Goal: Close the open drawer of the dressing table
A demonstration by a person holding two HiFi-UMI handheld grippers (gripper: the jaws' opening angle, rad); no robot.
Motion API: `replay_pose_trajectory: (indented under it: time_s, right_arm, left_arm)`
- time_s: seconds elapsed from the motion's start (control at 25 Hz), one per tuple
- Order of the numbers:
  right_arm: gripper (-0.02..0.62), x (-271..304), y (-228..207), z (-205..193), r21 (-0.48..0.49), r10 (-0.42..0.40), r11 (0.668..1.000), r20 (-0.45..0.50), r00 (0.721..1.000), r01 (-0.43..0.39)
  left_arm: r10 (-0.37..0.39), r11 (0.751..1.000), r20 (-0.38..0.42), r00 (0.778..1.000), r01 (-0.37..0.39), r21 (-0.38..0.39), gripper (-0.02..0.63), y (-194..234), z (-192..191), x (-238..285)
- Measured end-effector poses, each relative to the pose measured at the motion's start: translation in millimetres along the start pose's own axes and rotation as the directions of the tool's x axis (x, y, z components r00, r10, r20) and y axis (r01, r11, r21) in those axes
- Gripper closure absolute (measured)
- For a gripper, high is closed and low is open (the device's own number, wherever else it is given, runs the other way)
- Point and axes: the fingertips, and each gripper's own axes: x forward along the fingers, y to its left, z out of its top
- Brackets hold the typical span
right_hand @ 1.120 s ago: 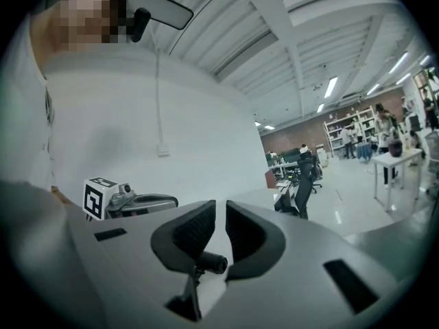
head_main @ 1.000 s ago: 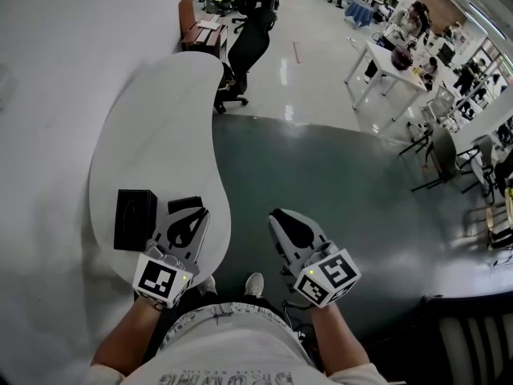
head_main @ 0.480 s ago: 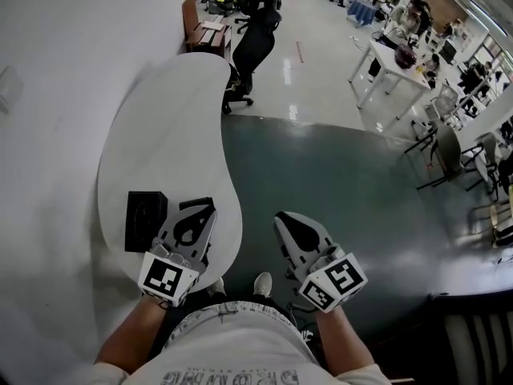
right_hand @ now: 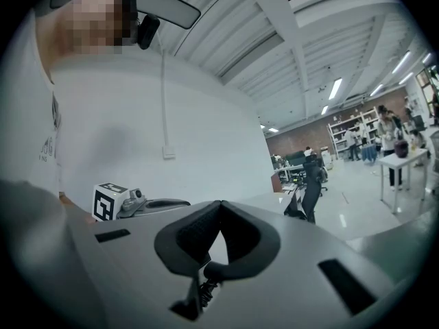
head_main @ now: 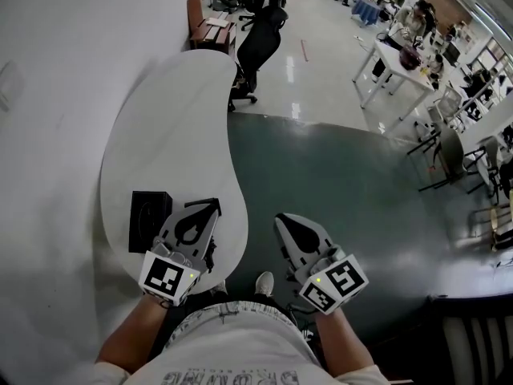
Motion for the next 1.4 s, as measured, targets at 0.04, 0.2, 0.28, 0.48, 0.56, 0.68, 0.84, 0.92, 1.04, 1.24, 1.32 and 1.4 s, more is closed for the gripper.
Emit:
replay_pose_trajectory:
  time_s: [0.04, 0.2, 0.28, 0.48, 0.56, 0.68, 0.84, 0.92, 1.04, 1.24, 1.32, 1.4]
  right_arm:
    - [0.586, 0, 0, -2, 0.004, 0.001, 1.0, 0.0, 1.0, -0.001]
    - [0.586, 6, 1, -2, 0.013, 0.009, 1.0, -0.007, 1.0, -0.009]
    - [0.587, 9, 1, -1, 0.013, 0.015, 1.0, -0.009, 1.0, -0.015]
    - [0.588, 17, 1, -4, 0.025, 0.027, 0.999, -0.013, 1.0, -0.026]
    - [0.588, 16, 2, -4, 0.029, 0.034, 0.999, -0.014, 0.999, -0.033]
    - [0.588, 14, 2, -4, 0.033, 0.04, 0.999, -0.02, 0.999, -0.039]
    - [0.588, 9, 2, -6, 0.043, 0.045, 0.998, -0.021, 0.999, -0.044]
    - [0.588, 9, 1, -8, 0.048, 0.044, 0.998, -0.021, 0.999, -0.043]
    - [0.588, 12, -1, -10, 0.054, 0.043, 0.998, -0.025, 0.999, -0.042]
    - [0.588, 15, -4, -11, 0.061, 0.042, 0.997, -0.031, 0.999, -0.04]
    - [0.588, 14, -6, -11, 0.062, 0.041, 0.997, -0.032, 0.999, -0.039]
    - [0.588, 11, -7, -11, 0.063, 0.039, 0.997, -0.032, 0.999, -0.037]
  left_arm:
    - [0.001, 1.0, 0.0, 1.0, -0.001, 0.001, 0.575, 0, -1, -1]
    - [0.01, 1.0, 0.0, 1.0, -0.01, -0.006, 0.575, 4, -1, -3]
    - [0.016, 1.0, -0.006, 1.0, -0.016, -0.009, 0.575, 7, -3, -3]
    - [0.02, 1.0, -0.011, 1.0, -0.021, -0.024, 0.575, 13, -8, -1]
    - [0.015, 1.0, -0.001, 1.0, -0.015, -0.017, 0.575, 10, -5, -1]
    - [0.011, 1.0, 0.001, 1.0, -0.011, -0.011, 0.575, 7, -2, 0]
    - [0.016, 1.0, -0.023, 1.0, -0.017, -0.022, 0.577, 2, -7, -3]
    - [0.017, 1.0, -0.023, 1.0, -0.018, -0.025, 0.58, 2, -9, -3]
    - [0.018, 1.0, -0.017, 1.0, -0.018, -0.023, 0.583, 4, -9, -1]
    - [0.009, 1.0, -0.003, 1.0, -0.009, -0.016, 0.584, 6, -5, 2]
    - [0.011, 1.0, -0.01, 1.0, -0.012, -0.02, 0.584, 5, -6, 3]
    - [0.01, 1.0, -0.011, 1.0, -0.01, -0.019, 0.584, 3, -5, 4]
